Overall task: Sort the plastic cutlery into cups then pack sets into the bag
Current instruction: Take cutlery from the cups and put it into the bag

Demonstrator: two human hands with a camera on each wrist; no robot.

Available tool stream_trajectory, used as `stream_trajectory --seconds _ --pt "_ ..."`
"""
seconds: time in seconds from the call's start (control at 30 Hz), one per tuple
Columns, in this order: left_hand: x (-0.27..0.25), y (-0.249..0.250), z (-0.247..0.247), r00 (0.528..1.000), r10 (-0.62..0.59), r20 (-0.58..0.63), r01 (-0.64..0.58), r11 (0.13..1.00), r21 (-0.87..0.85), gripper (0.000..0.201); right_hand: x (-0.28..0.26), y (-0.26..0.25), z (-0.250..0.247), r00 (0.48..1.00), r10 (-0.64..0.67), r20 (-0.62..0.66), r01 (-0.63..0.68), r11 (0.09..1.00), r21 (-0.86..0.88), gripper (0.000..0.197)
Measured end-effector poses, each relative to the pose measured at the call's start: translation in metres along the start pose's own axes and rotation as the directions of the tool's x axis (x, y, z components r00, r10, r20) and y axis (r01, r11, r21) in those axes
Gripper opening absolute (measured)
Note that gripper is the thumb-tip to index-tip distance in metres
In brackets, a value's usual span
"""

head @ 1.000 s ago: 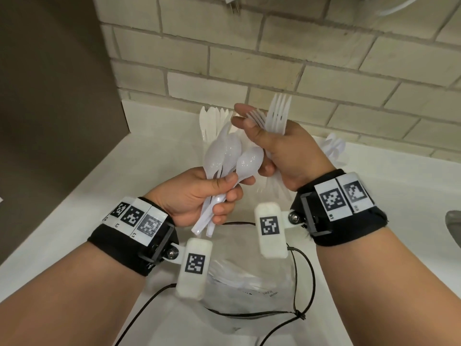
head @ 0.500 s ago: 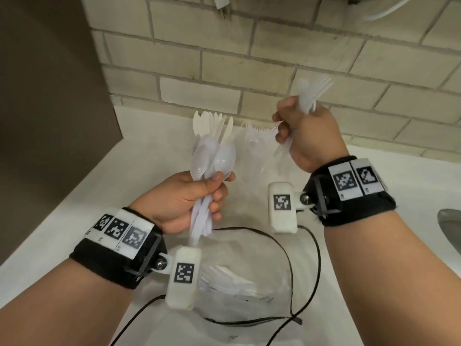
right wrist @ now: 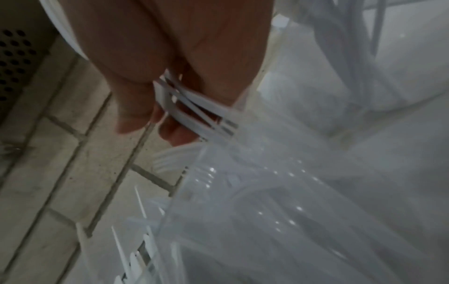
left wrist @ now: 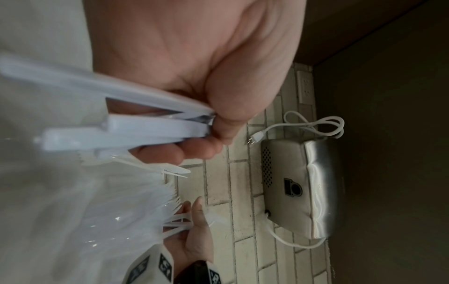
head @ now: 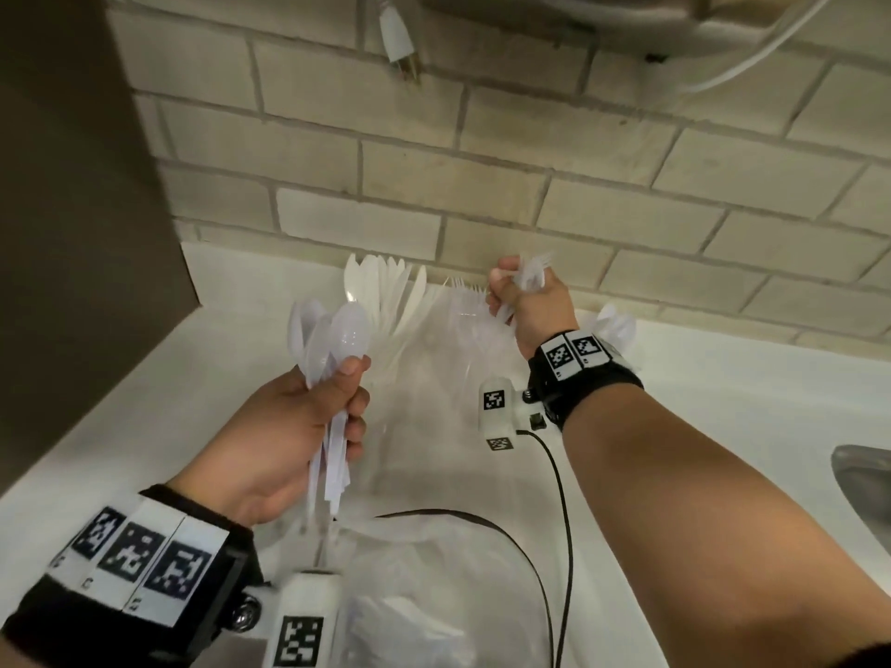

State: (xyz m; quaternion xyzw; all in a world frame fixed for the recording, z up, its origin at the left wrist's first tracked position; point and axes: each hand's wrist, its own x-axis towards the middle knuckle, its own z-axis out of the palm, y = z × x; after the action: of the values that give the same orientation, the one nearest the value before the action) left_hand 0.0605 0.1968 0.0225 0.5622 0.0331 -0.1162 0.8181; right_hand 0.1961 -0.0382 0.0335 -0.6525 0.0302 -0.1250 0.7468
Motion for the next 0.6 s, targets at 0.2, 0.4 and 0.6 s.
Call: stream_trajectory --seconds 0.2,0.4,0.6 --pt "0.000 -0.001 0.002 1.000 -0.010 -0.015 0.009 1.000 -0.013 0.030 0.003 -0.002 -0.007 0.995 -0.092 -0.040 0.085 0.984 -0.157 0.056" --pt "0.002 -0.004 0.014 1.000 -0.023 0.004 0.023 1.000 -0.019 0.031 -0.006 0.009 -0.007 0.979 -0.097 0.179 0.196 0.683 -0.703 0.022" --pt "0.000 -0.003 0.028 0.992 -0.056 0.116 0.051 0.998 0.042 0.044 -0.029 -0.029 -0.001 0.965 -0.216 0.150 0.260 0.700 -0.665 0.025"
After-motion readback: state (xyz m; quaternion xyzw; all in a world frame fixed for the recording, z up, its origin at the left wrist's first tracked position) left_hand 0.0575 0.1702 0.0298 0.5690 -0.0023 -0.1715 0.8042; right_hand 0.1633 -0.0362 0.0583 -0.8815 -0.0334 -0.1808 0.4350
